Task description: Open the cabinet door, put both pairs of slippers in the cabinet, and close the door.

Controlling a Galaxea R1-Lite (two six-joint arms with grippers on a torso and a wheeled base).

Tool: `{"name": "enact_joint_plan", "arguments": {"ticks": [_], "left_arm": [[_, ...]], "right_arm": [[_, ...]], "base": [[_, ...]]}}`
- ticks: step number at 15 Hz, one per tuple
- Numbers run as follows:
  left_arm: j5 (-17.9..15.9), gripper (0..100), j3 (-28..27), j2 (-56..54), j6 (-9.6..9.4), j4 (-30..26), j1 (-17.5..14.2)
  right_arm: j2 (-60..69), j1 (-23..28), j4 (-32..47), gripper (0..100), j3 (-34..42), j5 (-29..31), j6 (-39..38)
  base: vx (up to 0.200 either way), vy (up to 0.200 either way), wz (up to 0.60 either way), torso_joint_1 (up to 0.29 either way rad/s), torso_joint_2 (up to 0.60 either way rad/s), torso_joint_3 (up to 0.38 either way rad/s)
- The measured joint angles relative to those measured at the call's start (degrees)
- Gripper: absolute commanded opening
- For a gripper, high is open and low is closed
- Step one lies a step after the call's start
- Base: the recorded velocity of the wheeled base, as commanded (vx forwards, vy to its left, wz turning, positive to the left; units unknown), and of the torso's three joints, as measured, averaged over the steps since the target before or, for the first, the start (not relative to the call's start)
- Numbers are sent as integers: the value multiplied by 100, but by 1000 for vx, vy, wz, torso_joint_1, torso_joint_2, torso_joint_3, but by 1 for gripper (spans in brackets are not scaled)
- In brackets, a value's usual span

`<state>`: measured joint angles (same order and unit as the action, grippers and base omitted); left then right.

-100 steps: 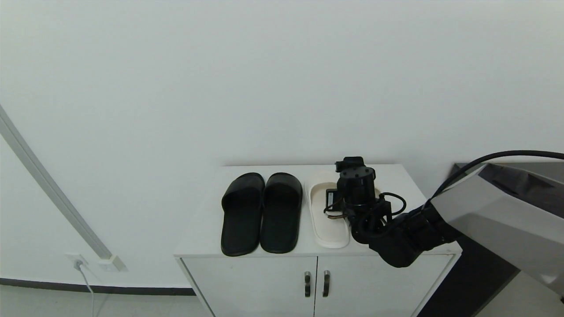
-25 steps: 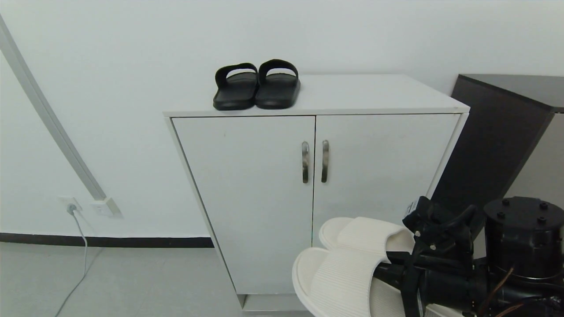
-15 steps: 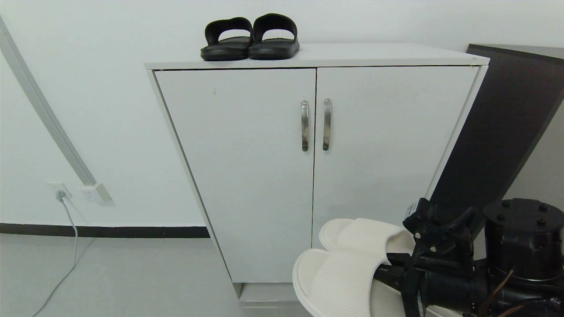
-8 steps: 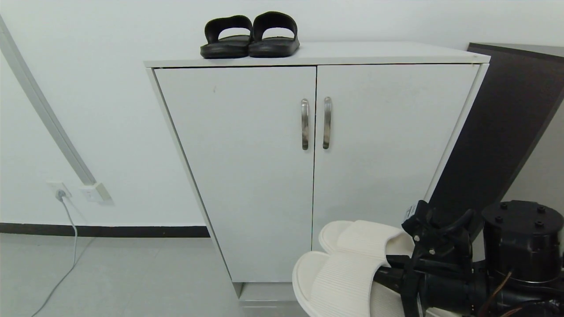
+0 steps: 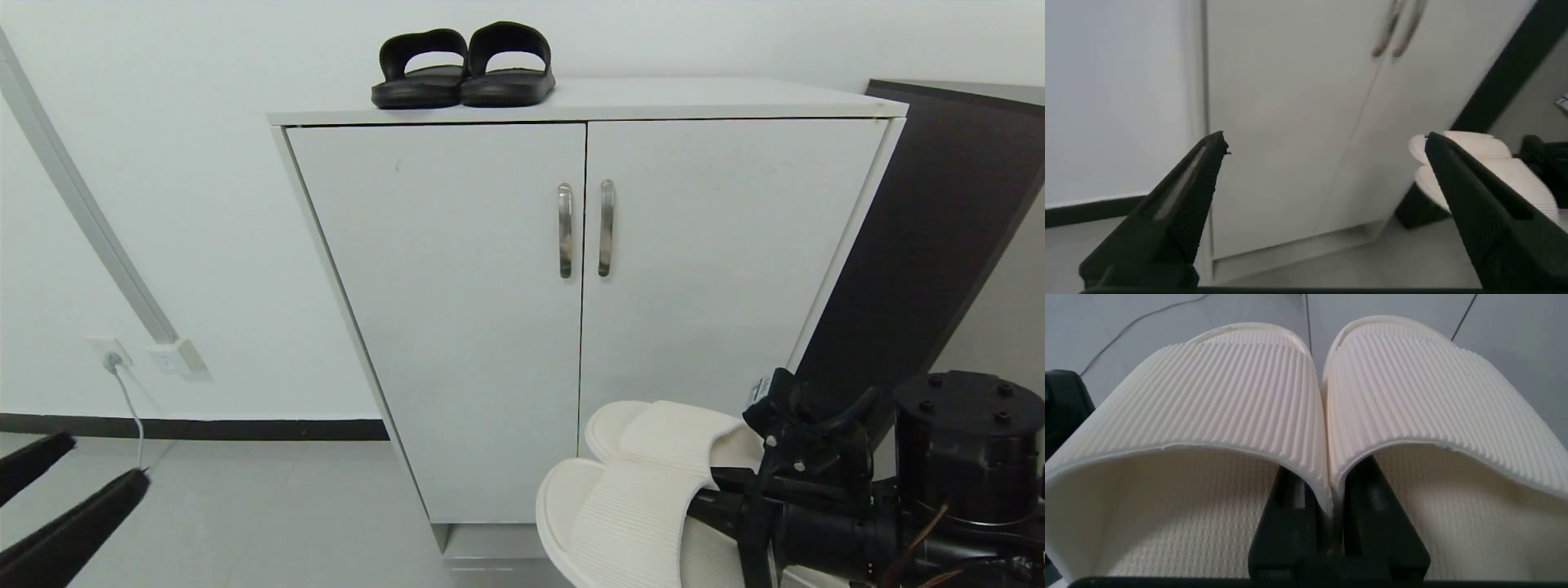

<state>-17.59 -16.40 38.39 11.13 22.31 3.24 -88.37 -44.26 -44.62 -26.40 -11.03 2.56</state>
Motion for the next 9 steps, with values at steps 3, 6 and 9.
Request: {"name": "enact_joint_plan", "arguments": {"ticks": [3,6,9], "left_arm": [[-327,100,-411,1340,525,1122,819],[-358,100,-1246,2283,775,1297,1514],[-340,100,-2061,3165,1041,1335,2356]], "right_arm": [[-143,0,-325,0,34,28,-2],[-221,15,-368,0,61,33,-5],[-265,-6,-372,0,87,39,4]], "base": [[0,0,0,0,0,0],[0,0,0,0,0,0],[0,0,0,0,0,0]]}}
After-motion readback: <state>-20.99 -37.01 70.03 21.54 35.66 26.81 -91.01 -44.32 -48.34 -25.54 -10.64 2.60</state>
